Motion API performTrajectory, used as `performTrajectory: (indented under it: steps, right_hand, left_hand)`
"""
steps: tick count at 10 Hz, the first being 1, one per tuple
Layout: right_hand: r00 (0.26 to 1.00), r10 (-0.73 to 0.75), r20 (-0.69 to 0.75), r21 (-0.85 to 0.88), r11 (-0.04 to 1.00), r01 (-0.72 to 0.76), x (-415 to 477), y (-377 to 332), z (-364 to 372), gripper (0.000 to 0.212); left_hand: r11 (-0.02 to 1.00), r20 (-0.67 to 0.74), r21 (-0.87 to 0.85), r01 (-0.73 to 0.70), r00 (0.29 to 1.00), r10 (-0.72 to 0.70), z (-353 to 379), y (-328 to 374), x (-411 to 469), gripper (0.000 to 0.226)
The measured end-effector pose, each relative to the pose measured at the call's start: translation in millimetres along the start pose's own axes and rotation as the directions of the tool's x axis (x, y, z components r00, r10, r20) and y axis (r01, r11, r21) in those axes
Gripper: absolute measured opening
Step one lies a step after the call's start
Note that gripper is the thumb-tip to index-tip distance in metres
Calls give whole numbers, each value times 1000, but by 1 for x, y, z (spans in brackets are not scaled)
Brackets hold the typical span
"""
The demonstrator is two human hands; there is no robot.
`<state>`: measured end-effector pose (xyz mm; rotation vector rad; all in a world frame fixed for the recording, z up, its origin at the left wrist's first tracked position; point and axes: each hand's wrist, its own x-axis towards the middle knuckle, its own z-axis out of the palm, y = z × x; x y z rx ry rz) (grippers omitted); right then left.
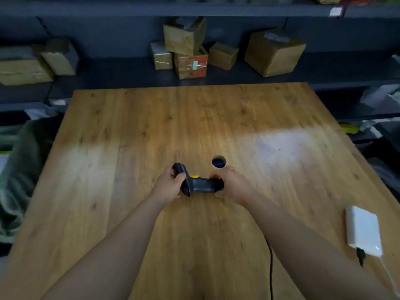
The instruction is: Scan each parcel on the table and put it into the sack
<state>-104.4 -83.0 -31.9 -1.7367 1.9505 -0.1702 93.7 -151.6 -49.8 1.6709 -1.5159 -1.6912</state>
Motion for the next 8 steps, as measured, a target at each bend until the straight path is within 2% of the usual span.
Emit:
performTrajectory:
  steps: [2, 3, 4, 6, 7, 8]
  right_hand:
    - [996, -85, 34, 13, 996, 85, -1, 22, 16, 49]
    - [992, -121, 29, 7, 993, 120, -5, 27, 16, 55]
    - [992, -119, 42, 2, 993, 119, -10, 26, 17, 52]
    - [998, -60, 17, -73, 995, 62, -24, 15, 20, 33]
    - [999, -39, 9, -69, 997, 40, -27, 16, 25, 34]
    - [998, -59, -38, -68, 996, 56, -29, 15, 16, 45]
  left_hand:
    - [990, -105, 137, -5, 994, 19, 14, -4, -8, 59]
    - [961, -121, 277, -20, 991, 55, 17, -5, -15, 65]
    - [930, -118, 366, -27, 990, 76, 18, -8, -23, 63]
    - [867, -120, 490, -92, 978, 172, 14, -12, -32, 37]
    - [853, -95, 512, -107, 979, 180, 13, -17, -32, 34]
    - [801, -86, 587, -119, 975, 207, 9, -9, -34, 36]
